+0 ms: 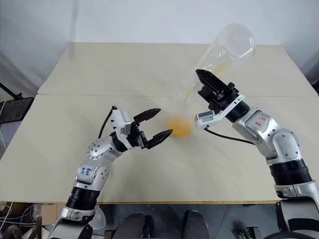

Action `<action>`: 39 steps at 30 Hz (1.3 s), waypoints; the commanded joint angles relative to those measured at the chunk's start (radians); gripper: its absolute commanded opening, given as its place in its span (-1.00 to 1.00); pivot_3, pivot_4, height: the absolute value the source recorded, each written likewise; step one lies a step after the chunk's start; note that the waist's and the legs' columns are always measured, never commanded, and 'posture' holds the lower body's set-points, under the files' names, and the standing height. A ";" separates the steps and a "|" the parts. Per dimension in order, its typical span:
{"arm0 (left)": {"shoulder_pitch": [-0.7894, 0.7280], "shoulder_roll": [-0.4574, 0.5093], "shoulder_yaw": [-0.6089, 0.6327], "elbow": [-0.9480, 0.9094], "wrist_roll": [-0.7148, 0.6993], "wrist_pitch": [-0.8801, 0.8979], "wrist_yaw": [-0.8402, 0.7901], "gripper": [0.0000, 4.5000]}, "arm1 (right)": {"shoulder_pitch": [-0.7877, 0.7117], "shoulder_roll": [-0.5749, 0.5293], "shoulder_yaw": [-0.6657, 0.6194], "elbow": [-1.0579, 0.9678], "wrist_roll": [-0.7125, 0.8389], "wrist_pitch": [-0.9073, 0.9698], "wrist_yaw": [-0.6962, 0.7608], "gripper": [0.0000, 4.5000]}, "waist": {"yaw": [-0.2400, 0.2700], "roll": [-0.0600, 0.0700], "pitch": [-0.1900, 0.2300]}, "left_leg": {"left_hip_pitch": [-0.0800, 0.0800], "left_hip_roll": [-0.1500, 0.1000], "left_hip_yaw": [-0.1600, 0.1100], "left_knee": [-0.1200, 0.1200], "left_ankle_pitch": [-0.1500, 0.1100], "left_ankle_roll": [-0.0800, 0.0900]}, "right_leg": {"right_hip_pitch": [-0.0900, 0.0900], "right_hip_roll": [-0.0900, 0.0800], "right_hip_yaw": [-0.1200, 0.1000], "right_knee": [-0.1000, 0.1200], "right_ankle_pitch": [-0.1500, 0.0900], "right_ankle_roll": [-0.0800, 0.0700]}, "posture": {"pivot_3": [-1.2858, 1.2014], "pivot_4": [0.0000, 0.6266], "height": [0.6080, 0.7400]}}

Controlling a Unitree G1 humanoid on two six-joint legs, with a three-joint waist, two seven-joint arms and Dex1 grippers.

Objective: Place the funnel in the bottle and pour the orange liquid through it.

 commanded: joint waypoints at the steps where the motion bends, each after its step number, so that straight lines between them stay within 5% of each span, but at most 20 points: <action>1: -0.019 -0.009 0.005 -0.015 -0.003 -0.025 0.004 1.00 | -0.030 -0.024 -0.016 -0.032 0.004 0.004 -0.025 0.07 | 0.000 0.000 0.000 | 0.000 0.000 0.000 0.000 0.000 0.000 | 0.000 0.000 0.000 0.000 0.000 0.000 | 0.03 -0.52 1.00; 32: -0.029 -0.007 0.020 -0.011 -0.009 -0.021 0.006 1.00 | -0.002 -0.015 -0.014 -0.050 -0.001 0.008 -0.056 0.07 | 0.000 0.000 0.000 | 0.000 0.000 0.000 0.000 0.000 0.000 | 0.000 0.000 0.000 0.000 0.000 0.000 | 0.03 -0.52 1.00; 39: -0.023 0.000 0.017 -0.021 -0.011 -0.010 0.004 1.00 | 0.032 0.035 -0.052 -0.048 0.180 0.032 0.017 0.07 | 0.000 0.000 0.000 | 0.000 0.000 0.000 0.000 0.000 0.000 | 0.000 0.000 0.000 0.000 0.000 0.000 | 0.03 -0.52 1.00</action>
